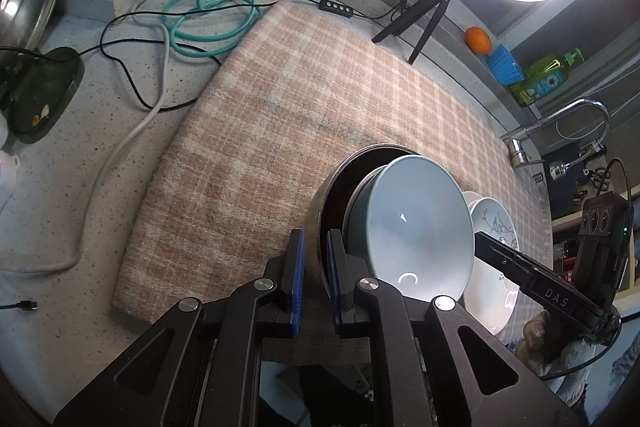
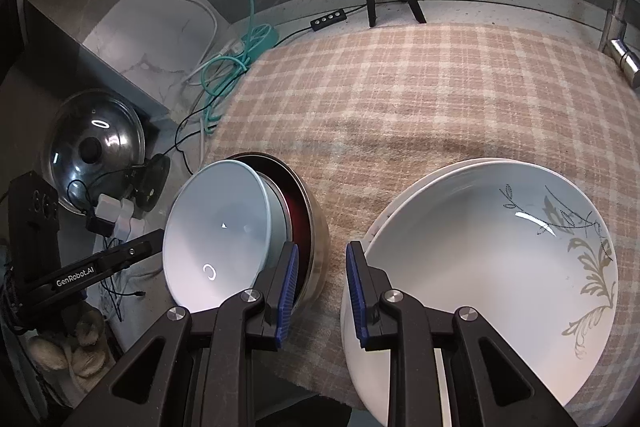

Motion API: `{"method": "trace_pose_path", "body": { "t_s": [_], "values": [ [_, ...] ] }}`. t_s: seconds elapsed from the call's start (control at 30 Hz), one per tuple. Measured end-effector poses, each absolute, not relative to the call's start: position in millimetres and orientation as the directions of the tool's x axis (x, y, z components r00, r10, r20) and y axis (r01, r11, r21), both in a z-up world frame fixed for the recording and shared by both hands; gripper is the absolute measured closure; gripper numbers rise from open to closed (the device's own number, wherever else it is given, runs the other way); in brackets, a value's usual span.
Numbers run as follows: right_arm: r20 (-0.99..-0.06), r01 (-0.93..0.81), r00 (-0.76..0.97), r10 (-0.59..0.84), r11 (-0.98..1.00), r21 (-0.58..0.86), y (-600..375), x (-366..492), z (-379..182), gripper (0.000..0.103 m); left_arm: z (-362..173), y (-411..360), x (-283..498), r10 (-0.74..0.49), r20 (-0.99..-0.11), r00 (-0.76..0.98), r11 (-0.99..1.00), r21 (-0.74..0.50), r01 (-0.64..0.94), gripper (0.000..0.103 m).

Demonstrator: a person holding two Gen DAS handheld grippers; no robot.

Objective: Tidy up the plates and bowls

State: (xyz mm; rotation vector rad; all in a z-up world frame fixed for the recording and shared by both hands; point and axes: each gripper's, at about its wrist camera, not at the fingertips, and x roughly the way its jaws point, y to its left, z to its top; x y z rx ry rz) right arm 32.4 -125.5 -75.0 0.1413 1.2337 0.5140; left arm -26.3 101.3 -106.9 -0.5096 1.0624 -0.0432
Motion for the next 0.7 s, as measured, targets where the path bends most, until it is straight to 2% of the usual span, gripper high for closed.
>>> {"method": "trace_pose_path", "body": {
  "t_s": [0.7],
  "values": [
    [-0.890,-0.316,0.198,0.411,0.886,0.339,-113,39,-89,0.082,-119,96,-18,-0.270,-0.843,0.465,0.892,-0.401,-0.209,0.094]
  ]
}}
